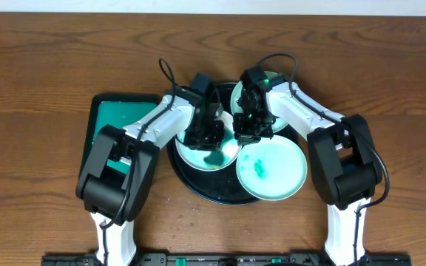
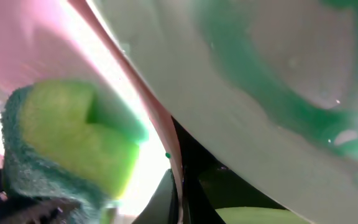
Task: Clean dirty plates on tray and stack at the side
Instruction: 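Scrub the white plate with the sponge in the left gripper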
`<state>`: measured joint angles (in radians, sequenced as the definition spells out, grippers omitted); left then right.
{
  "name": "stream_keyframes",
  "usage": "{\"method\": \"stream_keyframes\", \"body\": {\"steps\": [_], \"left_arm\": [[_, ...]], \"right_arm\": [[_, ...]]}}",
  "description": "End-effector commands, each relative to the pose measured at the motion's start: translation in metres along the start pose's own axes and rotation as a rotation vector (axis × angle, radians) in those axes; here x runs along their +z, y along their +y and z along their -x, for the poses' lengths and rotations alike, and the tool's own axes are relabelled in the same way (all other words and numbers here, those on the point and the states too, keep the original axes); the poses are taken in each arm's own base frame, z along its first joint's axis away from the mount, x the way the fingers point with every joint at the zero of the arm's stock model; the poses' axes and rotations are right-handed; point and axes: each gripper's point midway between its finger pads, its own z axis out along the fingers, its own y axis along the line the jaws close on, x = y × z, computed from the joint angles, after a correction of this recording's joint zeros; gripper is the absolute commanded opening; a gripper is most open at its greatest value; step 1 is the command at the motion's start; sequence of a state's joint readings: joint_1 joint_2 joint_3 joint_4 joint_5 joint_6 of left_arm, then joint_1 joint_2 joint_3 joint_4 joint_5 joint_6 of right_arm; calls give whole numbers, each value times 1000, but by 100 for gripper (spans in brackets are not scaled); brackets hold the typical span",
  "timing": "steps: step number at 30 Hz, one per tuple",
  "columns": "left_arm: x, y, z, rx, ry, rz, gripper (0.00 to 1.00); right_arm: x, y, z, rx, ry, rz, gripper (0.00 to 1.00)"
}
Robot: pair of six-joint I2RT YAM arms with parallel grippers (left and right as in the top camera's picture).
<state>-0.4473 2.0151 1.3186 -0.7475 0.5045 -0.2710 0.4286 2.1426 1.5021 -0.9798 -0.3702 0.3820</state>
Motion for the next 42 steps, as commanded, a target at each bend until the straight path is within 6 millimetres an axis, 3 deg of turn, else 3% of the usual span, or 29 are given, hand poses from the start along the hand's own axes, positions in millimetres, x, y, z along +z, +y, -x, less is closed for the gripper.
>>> {"method": "stream_keyframes", "body": {"steps": [1,5,8,17,22,28,33,39,42], "left_arm": [[-2,49,-1,-43,-7,212,7],[-16,87,13,-90,-86,400,7],[-25,102,25,-82,-150,496,7],[-39,109,58,-32,-301,576,7],[-60,114,69,-24,-377,653,7],[-81,97,87,49,-480,627,7],[-85,64,95,172,-518,530,7],[-75,18,96,332,-530,414,7],[-69,7,92,358,-519,406,7]], "right_arm": [[11,-14,-9,-9,39,-59,1],[11,-14,-9,-16,41,-59,1],[11,-14,-10,-16,42,-59,1],[11,-15,-11,-22,46,-61,1],[11,-14,-11,-21,46,-61,1],[11,-14,-11,-21,46,-61,1],[11,-14,-10,-23,42,-59,1],[11,-14,-10,-22,43,-60,1],[11,-14,-10,-22,43,-60,1]]}}
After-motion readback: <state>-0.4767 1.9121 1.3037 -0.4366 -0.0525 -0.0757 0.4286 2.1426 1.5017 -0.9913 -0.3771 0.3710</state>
